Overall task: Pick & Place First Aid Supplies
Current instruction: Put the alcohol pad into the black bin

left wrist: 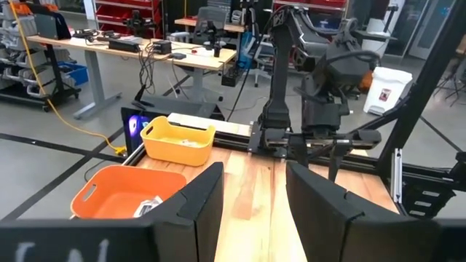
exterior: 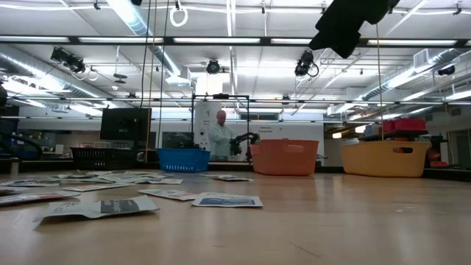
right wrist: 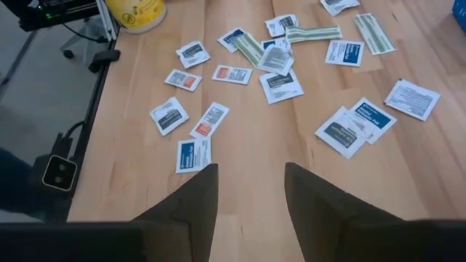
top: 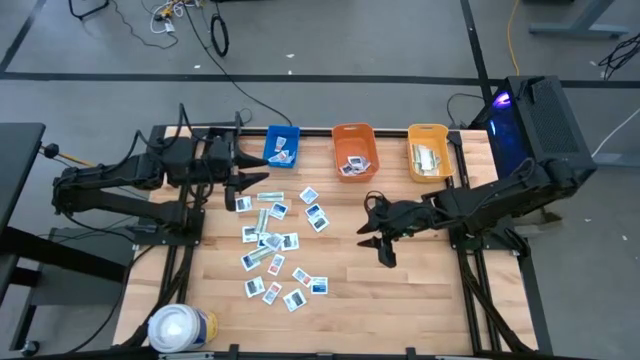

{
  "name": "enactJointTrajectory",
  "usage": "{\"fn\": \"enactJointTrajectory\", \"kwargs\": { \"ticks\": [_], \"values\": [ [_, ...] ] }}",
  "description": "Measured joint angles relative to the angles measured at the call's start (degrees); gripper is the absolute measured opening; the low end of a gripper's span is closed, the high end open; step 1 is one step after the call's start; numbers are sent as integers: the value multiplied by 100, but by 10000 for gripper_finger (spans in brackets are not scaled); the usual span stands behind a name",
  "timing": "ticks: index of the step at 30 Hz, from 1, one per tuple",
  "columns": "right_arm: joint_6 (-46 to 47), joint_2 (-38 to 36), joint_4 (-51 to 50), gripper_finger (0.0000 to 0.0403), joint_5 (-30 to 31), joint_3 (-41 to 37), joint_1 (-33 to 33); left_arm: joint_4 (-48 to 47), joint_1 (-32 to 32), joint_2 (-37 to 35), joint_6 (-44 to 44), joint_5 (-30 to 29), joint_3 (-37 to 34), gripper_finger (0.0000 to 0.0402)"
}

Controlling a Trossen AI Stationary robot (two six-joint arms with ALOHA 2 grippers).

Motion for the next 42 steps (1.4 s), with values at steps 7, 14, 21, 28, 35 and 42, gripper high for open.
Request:
{"fn": "enactJointTrajectory", "kwargs": {
  "ticks": [7, 14, 21, 28, 35, 42],
  "values": [
    [302, 0, 96, 162, -5, 0, 0, -411, -4, 10, -33, 230, 2, 154],
    [-314, 140, 173, 174, -15, 0, 0, -746, -4, 13, -44, 640, 2, 154],
    [-1030, 697, 508, 233, -403, 0, -131, -1495, -4, 0, -181, 647, 2, 154],
    [-1101, 1239, 739, 279, -564, 0, -557, -1429, -4, 4, -197, 555, 2, 154],
    [-1304, 1702, 1541, 288, -666, 0, -564, -1428, -4, 9, -197, 533, 2, 154],
    [-1668, 2177, 2119, 288, -331, 0, -197, -1365, -4, 11, -167, 533, 2, 154]
  ]
}}
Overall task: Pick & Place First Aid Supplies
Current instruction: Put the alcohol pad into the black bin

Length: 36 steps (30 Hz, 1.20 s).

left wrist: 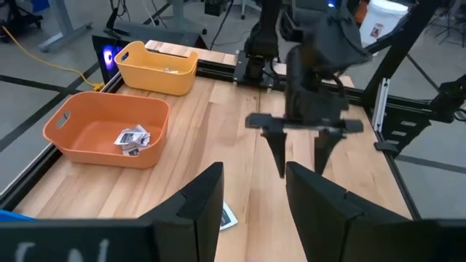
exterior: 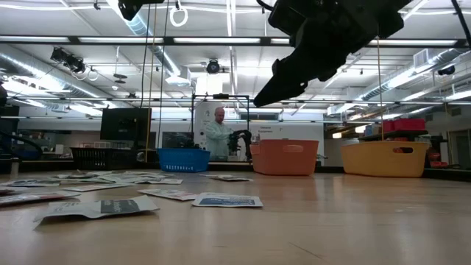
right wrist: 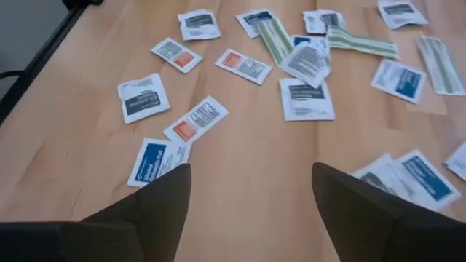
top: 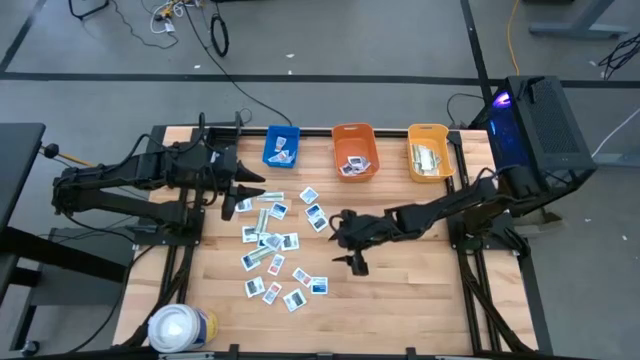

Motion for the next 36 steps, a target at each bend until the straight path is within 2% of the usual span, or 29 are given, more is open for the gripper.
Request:
{"fn": "enactJointTrajectory", "kwargs": {
  "ticks": [8, 21, 26, 36],
  "values": [
    [-52, 480, 656, 295, 22, 0, 388, 5, -7, 2, -136, 2, 0, 154],
    [17, 1502, 2211, 352, 93, 3, 982, -3, -7, 2, -128, -2, 0, 154],
    [15, 1838, 2346, 355, 385, 7, 1074, -6, -4, 2, -128, -105, 0, 154],
    [18, 2386, 2611, 354, 517, 98, 1140, -6, -4, 2, -134, -151, 0, 154]
  ]
}}
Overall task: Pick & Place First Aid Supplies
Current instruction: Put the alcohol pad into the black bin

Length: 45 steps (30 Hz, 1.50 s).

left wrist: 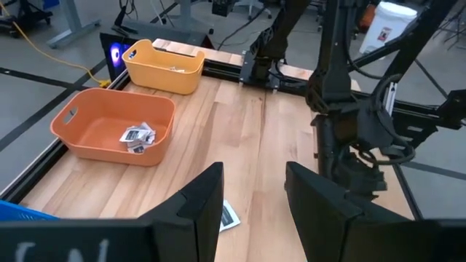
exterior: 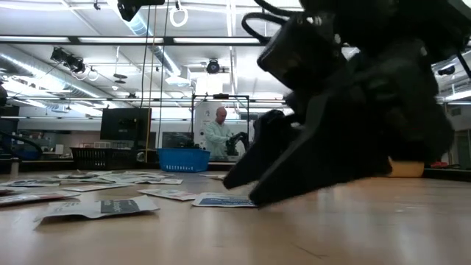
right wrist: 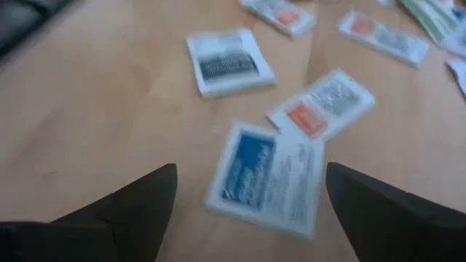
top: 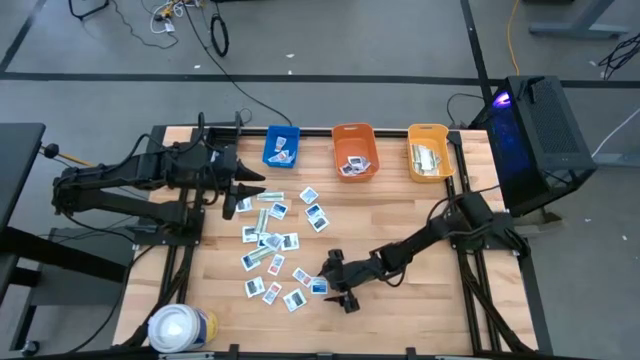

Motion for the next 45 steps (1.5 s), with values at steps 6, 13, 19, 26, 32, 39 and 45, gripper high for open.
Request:
{"fn": "enactJointTrajectory", "kwargs": {
  "ticks": [6, 13, 19, 26, 32, 39, 45],
  "values": [
    [305, 126, 29, 354, 218, 8, 16, 11, 0, 0, -13, 0, 0, 154],
    [858, 134, -77, 336, 288, 22, 14, 15, -2, 0, -305, 1, 0, 154],
    [1056, 134, -110, 288, 309, 15, 10, 17, -2, 0, -301, 2, 0, 154],
    [1052, 138, -143, 236, 328, 11, 3, 17, -2, 0, -299, 0, 0, 154],
    [902, 140, -154, 193, 339, 4, 1, 17, -2, 0, -297, 0, 0, 154],
    [784, 140, -215, 144, 326, 2, -1, 18, -2, 0, -295, 0, 0, 154],
    [770, 140, -209, 107, 281, 0, 3, 19, -2, 0, -291, 1, 0, 154]
  ]
}}
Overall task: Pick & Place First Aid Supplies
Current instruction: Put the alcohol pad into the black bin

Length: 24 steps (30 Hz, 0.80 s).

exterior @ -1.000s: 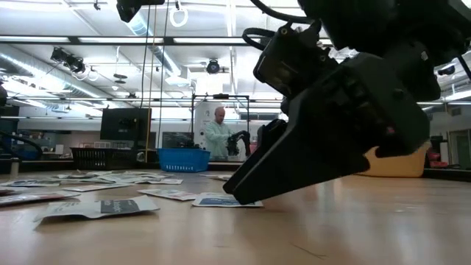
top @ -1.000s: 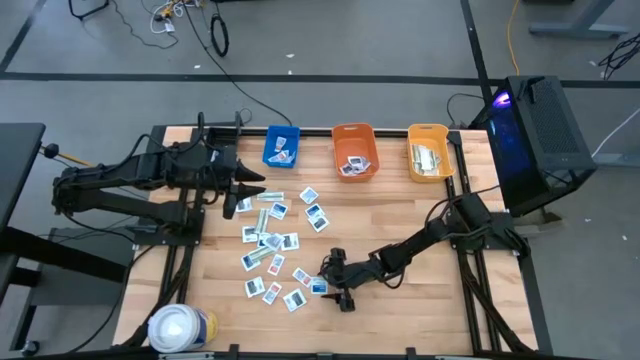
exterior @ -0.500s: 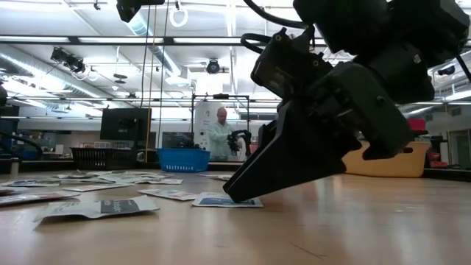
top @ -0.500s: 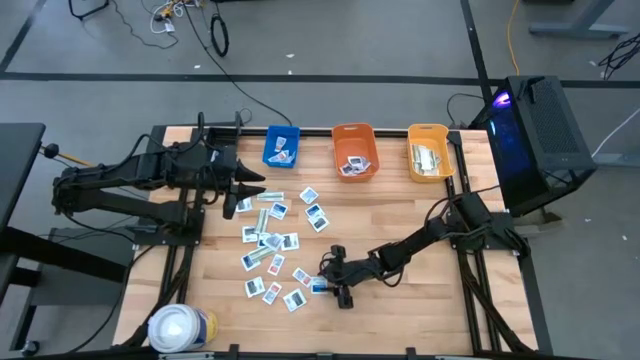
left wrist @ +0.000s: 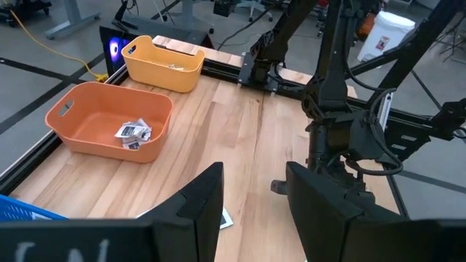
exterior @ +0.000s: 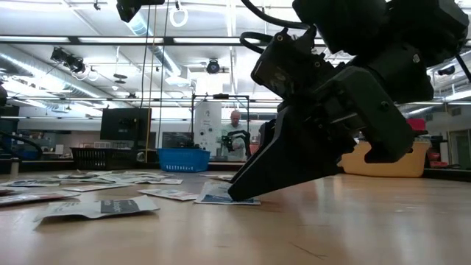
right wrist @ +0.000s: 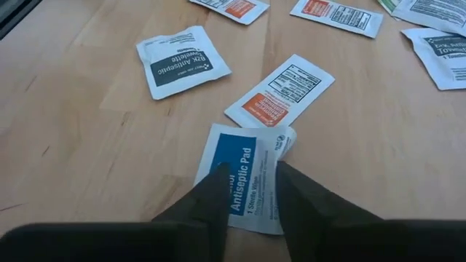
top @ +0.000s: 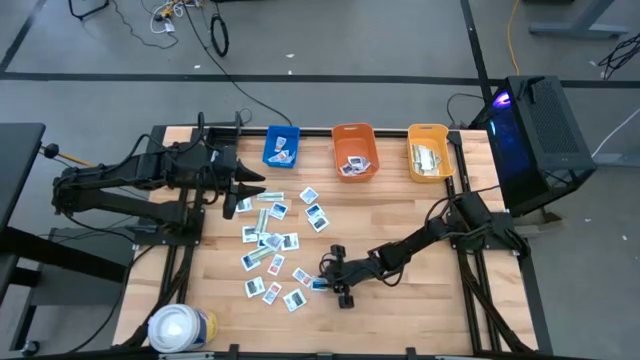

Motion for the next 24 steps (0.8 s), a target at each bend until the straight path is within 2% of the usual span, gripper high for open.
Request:
{"fn": "enactJointTrajectory", "kwargs": {
  "ticks": [13, 24],
  "values": [
    [-154, -144, 105, 78, 56, -28, -31, -1, 1, 0, 7, 0, 0, 154],
    [-19, -170, 48, 33, 74, -26, -42, -1, 0, 0, 4, 1, 0, 154]
  ]
}}
